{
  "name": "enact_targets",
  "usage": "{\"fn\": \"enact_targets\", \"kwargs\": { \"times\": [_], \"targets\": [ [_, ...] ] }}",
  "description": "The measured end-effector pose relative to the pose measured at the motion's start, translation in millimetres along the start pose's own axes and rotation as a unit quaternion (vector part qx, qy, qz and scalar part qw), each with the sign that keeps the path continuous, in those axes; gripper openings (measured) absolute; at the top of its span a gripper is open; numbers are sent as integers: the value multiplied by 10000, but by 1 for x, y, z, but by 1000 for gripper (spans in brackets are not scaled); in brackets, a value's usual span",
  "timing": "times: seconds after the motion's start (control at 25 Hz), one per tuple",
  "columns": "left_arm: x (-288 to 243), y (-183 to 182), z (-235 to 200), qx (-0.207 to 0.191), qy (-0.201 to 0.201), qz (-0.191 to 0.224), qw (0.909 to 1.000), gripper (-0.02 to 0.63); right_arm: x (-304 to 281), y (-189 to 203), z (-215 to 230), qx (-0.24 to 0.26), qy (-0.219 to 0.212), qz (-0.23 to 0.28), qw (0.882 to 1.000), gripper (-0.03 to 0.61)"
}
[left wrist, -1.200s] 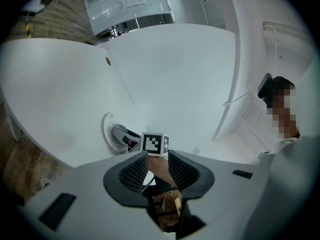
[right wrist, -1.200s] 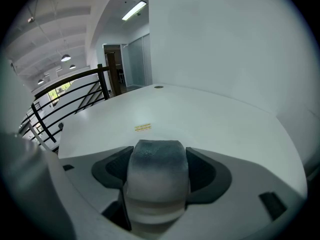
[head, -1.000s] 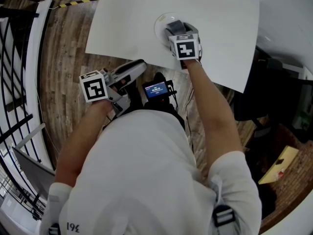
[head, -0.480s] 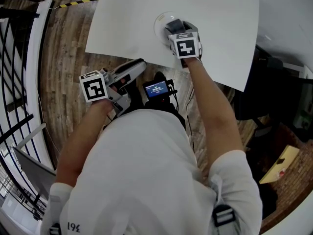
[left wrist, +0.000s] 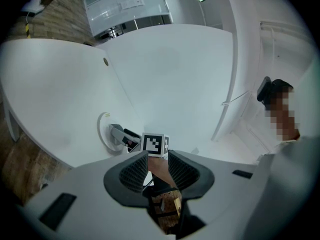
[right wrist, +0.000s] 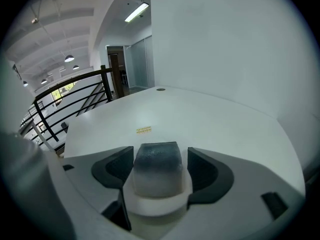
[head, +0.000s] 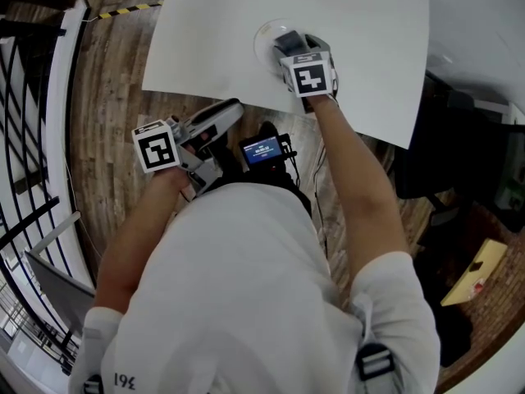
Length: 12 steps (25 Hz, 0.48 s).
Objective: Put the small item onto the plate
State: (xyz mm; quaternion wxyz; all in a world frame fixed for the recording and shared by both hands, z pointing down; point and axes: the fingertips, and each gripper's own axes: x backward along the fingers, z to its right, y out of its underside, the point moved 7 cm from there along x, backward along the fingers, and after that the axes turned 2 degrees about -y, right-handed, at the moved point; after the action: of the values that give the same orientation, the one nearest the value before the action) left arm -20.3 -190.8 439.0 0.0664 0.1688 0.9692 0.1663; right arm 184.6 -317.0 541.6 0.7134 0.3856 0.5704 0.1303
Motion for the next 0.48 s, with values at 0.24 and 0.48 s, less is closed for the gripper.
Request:
{"fn": "enact_targets", "kwargs": {
  "times": [0.24, 0.48],
  "targets": [
    [-2, -1, 6, -57, 101, -46, 9999, 114, 14, 1, 2, -50, 110, 109, 9999, 319],
    [-2, -1, 11, -119, 197, 19, 9997, 114, 30, 1, 5, -124, 209, 244, 9994, 319]
  ]
}}
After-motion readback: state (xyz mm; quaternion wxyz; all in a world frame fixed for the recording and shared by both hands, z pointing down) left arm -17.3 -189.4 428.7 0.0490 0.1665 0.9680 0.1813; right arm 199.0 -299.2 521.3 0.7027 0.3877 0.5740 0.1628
